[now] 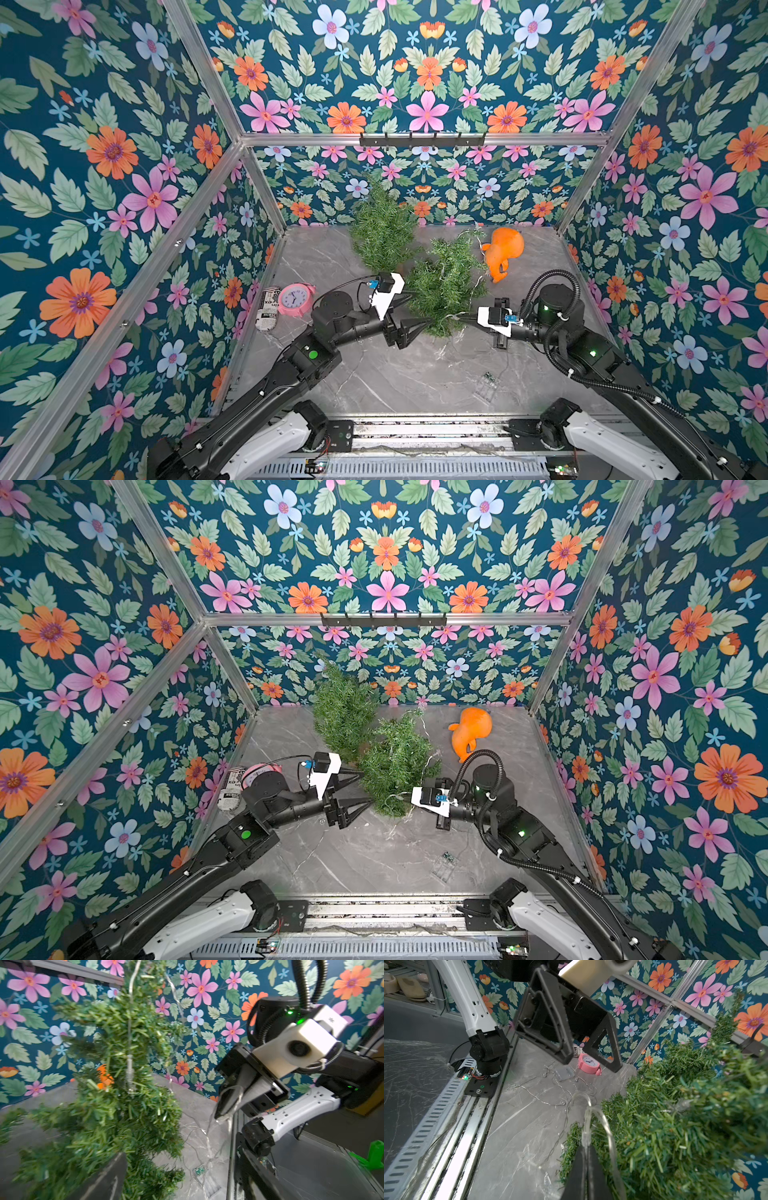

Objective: Wrap string light around the christmas tree
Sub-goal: Wrap the light string around the Christmas tree.

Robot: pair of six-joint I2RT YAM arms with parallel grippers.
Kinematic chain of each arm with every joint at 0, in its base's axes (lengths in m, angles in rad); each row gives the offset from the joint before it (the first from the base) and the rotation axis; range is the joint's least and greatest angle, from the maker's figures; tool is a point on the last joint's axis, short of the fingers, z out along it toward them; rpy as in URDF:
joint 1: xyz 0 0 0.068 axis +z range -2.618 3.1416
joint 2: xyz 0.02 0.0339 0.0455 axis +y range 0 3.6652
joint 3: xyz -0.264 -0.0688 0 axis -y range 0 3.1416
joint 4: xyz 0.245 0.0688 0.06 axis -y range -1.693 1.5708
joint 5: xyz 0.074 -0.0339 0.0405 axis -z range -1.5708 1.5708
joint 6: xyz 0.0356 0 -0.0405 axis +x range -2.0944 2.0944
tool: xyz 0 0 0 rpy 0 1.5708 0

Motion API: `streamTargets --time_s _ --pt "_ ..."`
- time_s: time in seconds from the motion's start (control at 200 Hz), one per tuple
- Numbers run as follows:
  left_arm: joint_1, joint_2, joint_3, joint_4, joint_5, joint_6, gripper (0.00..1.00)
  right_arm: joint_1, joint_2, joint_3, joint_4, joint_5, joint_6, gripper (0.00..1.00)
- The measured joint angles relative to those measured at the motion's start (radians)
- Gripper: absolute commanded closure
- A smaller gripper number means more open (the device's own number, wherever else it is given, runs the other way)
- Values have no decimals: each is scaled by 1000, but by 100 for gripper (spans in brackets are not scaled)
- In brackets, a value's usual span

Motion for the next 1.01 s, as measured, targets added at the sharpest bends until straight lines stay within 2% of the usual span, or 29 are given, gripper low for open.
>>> streamTargets --time_s 0.185,0.345,0.545,0.695,0.81,0.87,1.005 --pt "-84 19 -1 3 -27 51 14 2 3 5 34 -11 4 100" --pt "-116 66 6 3 -79 71 29 7 3 19 49 -19 12 100" --pt "-136 104 40 2 -137 83 61 13 8 19 49 -24 22 100" --pt "-137 89 43 4 -165 88 100 16 8 19 51 -26 23 100" --pt "-138 58 45 -14 -205 89 100 20 9 10 77 -15 30 100" --pt "-139 35 45 -28 -230 89 100 24 9 3 90 -8 41 87" --pt "-139 -34 45 -76 -296 90 100 31 9 -10 132 19 57 68"
